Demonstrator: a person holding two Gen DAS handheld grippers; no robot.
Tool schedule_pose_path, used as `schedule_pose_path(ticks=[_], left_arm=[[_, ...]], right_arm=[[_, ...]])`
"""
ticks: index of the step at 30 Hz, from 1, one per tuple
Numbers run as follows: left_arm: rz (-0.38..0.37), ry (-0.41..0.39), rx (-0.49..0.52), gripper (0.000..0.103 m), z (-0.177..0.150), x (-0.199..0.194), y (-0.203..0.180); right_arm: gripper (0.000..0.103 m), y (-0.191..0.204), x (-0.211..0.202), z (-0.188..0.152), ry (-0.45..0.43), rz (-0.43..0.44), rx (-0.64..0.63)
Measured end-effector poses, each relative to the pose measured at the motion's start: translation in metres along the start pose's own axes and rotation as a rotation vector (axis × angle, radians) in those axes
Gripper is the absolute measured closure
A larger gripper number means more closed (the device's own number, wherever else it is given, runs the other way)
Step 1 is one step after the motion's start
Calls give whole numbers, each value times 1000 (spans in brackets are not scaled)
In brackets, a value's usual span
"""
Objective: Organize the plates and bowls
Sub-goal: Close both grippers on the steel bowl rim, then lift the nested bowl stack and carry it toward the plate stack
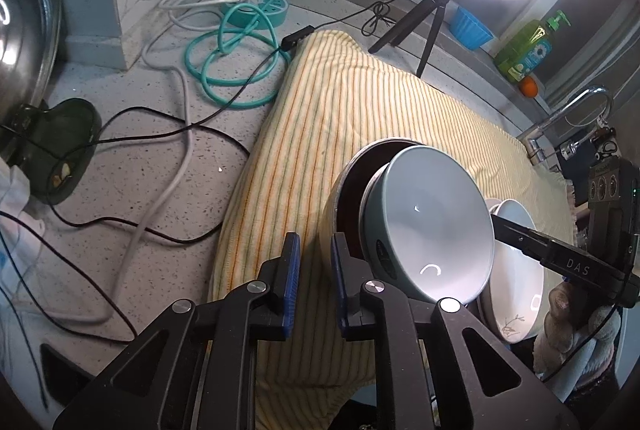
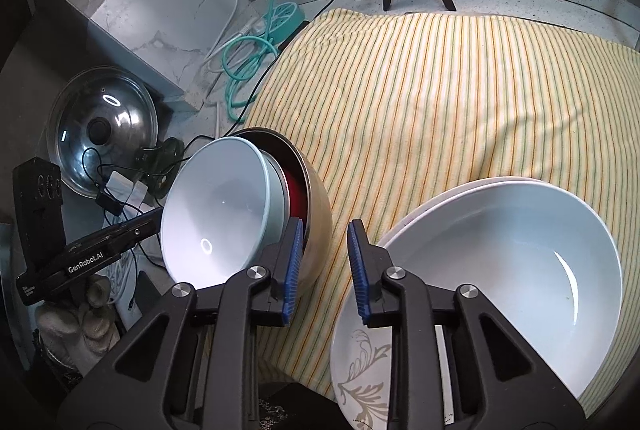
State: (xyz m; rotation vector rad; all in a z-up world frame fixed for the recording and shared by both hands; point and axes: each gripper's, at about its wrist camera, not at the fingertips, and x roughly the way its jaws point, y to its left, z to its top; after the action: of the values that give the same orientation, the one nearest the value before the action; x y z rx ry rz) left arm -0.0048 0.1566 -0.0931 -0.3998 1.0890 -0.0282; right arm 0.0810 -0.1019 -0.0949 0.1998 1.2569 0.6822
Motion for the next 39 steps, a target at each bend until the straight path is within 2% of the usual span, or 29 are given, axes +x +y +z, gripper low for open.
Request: schedule_pose_path(ticks=[12,29,39], left_arm=[[-19,33,36,94,0,12,-8],[-20,36,54,94,2,12,-13],[-27,1,80,94,8,-3,-27]], right_arm=[[92,7,10,-1,29,15,-29],[92,6,8,-1,30,15,-13],[92,6,-16,2,-31,34,-16]])
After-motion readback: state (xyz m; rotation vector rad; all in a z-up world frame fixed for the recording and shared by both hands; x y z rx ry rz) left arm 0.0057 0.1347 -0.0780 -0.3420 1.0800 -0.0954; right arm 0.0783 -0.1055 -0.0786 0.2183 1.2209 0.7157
